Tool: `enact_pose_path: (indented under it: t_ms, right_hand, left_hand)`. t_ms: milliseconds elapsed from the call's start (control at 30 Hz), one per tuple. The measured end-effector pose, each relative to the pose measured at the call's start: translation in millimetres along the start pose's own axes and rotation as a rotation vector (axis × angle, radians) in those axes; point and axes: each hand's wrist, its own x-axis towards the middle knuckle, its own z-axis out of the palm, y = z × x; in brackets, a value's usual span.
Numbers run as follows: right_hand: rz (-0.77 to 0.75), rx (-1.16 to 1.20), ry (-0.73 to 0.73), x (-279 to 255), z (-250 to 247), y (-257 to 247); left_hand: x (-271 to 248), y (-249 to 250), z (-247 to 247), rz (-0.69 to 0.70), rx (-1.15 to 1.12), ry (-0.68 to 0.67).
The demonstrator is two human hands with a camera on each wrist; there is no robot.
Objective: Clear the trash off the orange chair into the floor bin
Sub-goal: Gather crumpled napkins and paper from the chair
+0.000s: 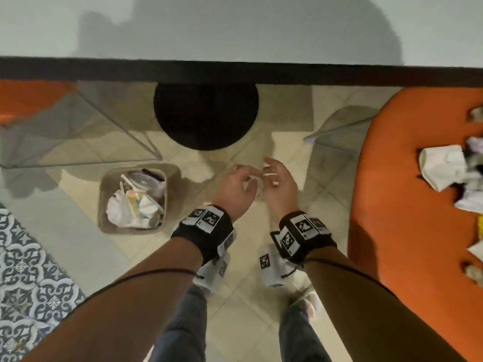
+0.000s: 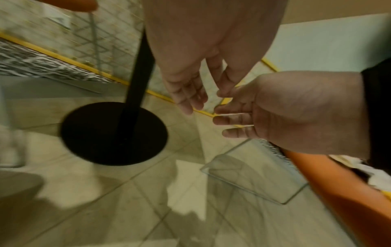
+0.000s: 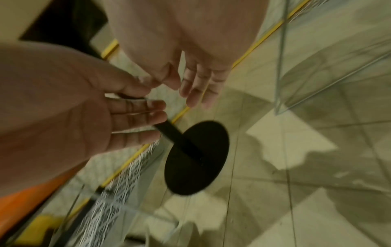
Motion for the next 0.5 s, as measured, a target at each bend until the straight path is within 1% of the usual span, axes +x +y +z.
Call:
enact_pose_path:
  t_ms: [33, 133, 167, 267, 367, 467, 500]
  right_hand:
    - [-0.014, 0.020, 0.074, 1, -34, 8]
    - [0.009, 0.056, 0.248, 2, -137, 39]
    - [0.012, 0.041, 0.308, 1, -169, 51]
    - [-0.048, -0.034, 0.544, -9, -260, 93]
    - [0.000, -0.088, 0.715, -28, -333, 132]
    - [-0.069, -0.203, 0.864, -51, -396, 164]
    - [-0.053, -0.234, 0.907, -55, -412, 172]
  left_hand:
    - [1, 23, 24, 0.031, -0.032, -0.011]
    - [-1, 90, 97, 0.102, -0.123, -0.059]
    - [-2, 110, 121, 0.123, -0.143, -0.077]
    - [-7, 162, 185, 0.148, -0.160, -0.126]
    - [-10, 190, 235, 0.187, -0.163, -0.142]
    - [-16, 204, 274, 0.173, -0.174, -0.137]
    - [-18, 208, 284, 0.183, -0.162, -0.143]
